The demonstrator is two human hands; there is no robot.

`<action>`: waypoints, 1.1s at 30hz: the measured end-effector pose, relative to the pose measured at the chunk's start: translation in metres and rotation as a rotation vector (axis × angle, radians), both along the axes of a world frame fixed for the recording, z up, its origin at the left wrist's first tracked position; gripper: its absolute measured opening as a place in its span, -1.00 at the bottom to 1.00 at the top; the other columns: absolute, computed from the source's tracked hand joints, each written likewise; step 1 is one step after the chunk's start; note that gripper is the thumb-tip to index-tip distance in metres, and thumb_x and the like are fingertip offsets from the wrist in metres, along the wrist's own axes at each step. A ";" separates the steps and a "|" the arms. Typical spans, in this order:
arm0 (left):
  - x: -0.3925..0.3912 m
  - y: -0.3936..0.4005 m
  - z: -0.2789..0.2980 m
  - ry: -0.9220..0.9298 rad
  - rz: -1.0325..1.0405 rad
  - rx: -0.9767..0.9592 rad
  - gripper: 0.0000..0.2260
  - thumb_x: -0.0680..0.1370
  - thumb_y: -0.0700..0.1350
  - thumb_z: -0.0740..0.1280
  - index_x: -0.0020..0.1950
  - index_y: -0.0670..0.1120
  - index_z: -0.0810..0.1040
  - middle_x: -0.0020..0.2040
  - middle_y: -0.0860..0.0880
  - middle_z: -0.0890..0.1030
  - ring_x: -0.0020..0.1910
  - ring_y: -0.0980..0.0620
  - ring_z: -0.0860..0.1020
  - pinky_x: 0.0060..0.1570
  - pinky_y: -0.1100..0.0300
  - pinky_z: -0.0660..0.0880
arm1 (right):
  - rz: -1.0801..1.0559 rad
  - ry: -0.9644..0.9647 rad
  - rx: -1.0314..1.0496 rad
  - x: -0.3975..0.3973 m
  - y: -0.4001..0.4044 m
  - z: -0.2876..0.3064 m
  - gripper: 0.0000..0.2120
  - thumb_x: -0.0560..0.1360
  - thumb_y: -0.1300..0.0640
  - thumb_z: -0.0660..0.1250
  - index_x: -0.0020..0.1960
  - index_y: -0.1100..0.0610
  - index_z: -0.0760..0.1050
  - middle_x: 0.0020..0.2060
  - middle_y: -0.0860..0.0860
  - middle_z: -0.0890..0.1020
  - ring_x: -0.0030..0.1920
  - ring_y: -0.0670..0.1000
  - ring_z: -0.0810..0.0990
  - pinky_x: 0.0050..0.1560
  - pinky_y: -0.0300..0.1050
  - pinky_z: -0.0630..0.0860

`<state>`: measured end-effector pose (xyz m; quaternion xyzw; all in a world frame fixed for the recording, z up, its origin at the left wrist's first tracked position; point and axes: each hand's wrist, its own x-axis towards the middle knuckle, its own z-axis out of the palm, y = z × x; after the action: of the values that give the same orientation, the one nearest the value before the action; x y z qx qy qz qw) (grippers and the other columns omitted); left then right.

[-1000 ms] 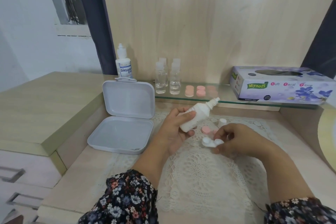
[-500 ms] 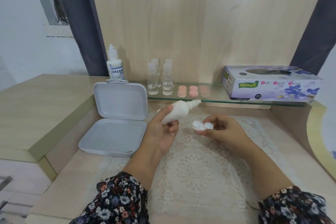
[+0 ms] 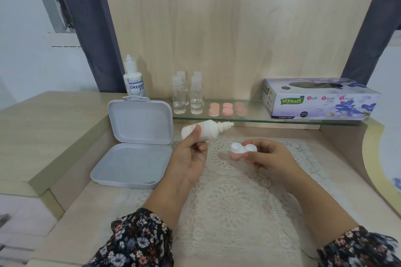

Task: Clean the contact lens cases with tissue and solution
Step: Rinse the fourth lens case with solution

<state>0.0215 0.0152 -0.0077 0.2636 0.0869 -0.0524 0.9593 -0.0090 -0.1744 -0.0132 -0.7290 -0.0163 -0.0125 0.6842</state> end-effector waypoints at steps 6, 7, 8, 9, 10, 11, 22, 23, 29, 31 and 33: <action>-0.004 0.003 -0.002 0.040 -0.028 0.111 -0.82 0.38 -0.19 0.45 -0.07 -0.16 0.54 -0.20 -0.09 0.54 -0.42 0.13 0.29 -0.57 0.36 0.26 | 0.006 0.015 -0.011 0.002 0.006 -0.002 -0.79 0.32 0.28 0.54 -0.06 0.14 0.67 -0.21 0.03 0.66 -0.27 -0.01 0.51 -0.32 -0.24 0.46; -0.005 0.003 -0.002 0.045 -0.042 0.123 -0.78 0.36 -0.15 0.46 -0.05 -0.15 0.53 -0.20 -0.09 0.54 -0.43 0.12 0.30 -0.57 0.36 0.25 | 0.008 0.016 -0.016 0.002 0.007 -0.002 -0.79 0.32 0.28 0.54 -0.05 0.13 0.67 -0.20 0.05 0.65 -0.28 -0.02 0.51 -0.33 -0.26 0.47; -0.005 0.003 -0.003 0.048 -0.056 0.137 -0.73 0.34 -0.11 0.47 -0.03 -0.15 0.53 -0.20 -0.09 0.54 -0.43 0.12 0.31 -0.58 0.35 0.23 | 0.010 0.015 -0.018 0.001 0.008 -0.002 -0.79 0.33 0.28 0.54 -0.05 0.13 0.67 -0.22 0.05 0.64 -0.30 -0.02 0.51 -0.34 -0.27 0.47; -0.005 0.003 -0.003 0.051 -0.068 0.154 -0.70 0.33 -0.08 0.47 -0.01 -0.15 0.53 -0.21 -0.08 0.54 -0.45 0.12 0.33 -0.58 0.35 0.22 | 0.012 0.014 -0.018 0.001 0.009 -0.003 -0.80 0.35 0.28 0.53 -0.05 0.13 0.67 -0.25 0.04 0.63 -0.33 -0.03 0.50 -0.35 -0.29 0.47; -0.006 0.002 -0.003 0.057 -0.072 0.173 -0.68 0.33 -0.06 0.46 0.01 -0.14 0.54 -0.22 -0.07 0.54 -0.46 0.12 0.35 -0.59 0.35 0.21 | 0.015 0.015 -0.016 0.001 0.009 -0.003 -0.81 0.36 0.29 0.52 -0.04 0.14 0.67 -0.28 0.02 0.61 -0.37 -0.05 0.49 -0.35 -0.29 0.48; -0.006 0.002 -0.003 0.061 -0.069 0.190 -0.71 0.36 -0.04 0.45 0.01 -0.13 0.54 -0.22 -0.06 0.54 -0.47 0.13 0.37 -0.60 0.35 0.20 | 0.018 0.015 -0.016 0.001 0.010 -0.003 -0.82 0.38 0.31 0.50 -0.04 0.14 0.67 -0.31 0.01 0.59 -0.39 -0.06 0.48 -0.36 -0.29 0.48; -0.005 0.001 -0.002 -0.031 -0.008 0.201 -0.81 0.32 -0.14 0.48 -0.15 -0.15 0.55 -0.32 -0.04 0.53 -0.46 0.13 0.36 -0.54 0.34 0.32 | 0.003 0.006 0.093 0.000 0.012 -0.002 -0.75 0.42 0.39 0.42 0.07 0.22 0.58 -0.19 0.20 0.69 -0.31 0.01 0.64 -0.29 -0.21 0.58; -0.005 0.001 -0.001 -0.037 -0.006 0.199 -0.80 0.31 -0.13 0.48 -0.15 -0.15 0.55 -0.33 -0.03 0.52 -0.46 0.13 0.35 -0.54 0.34 0.31 | 0.002 0.006 0.096 0.001 0.012 -0.002 -0.75 0.43 0.39 0.41 0.08 0.23 0.58 -0.21 0.18 0.69 -0.32 -0.01 0.63 -0.29 -0.21 0.58; -0.002 0.003 -0.004 -0.030 -0.015 0.255 -0.77 0.32 -0.05 0.51 -0.15 -0.11 0.54 -0.27 -0.03 0.48 -0.48 0.12 0.32 -0.58 0.33 0.29 | 0.018 0.029 0.137 0.002 0.012 -0.003 -0.76 0.44 0.39 0.40 0.09 0.24 0.57 -0.26 0.15 0.67 -0.34 -0.02 0.61 -0.31 -0.23 0.56; -0.002 0.003 -0.006 -0.041 -0.024 0.301 -0.73 0.33 -0.03 0.51 -0.11 -0.11 0.54 -0.25 -0.03 0.47 -0.49 0.13 0.31 -0.58 0.33 0.27 | 0.024 0.034 0.136 0.001 0.012 -0.002 -0.77 0.44 0.39 0.40 0.09 0.25 0.57 -0.26 0.16 0.67 -0.34 -0.02 0.61 -0.30 -0.23 0.57; -0.002 0.003 -0.006 -0.068 -0.022 0.337 -0.70 0.32 -0.01 0.51 -0.07 -0.13 0.54 -0.24 -0.05 0.48 -0.49 0.13 0.30 -0.59 0.33 0.25 | 0.025 0.038 0.127 0.001 0.012 -0.002 -0.77 0.44 0.38 0.40 0.09 0.25 0.57 -0.25 0.16 0.66 -0.34 -0.02 0.60 -0.30 -0.23 0.57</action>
<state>0.0195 0.0182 -0.0136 0.4235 0.0591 -0.0384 0.9032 -0.0082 -0.1624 -0.0156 -0.6841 -0.0115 0.0087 0.7293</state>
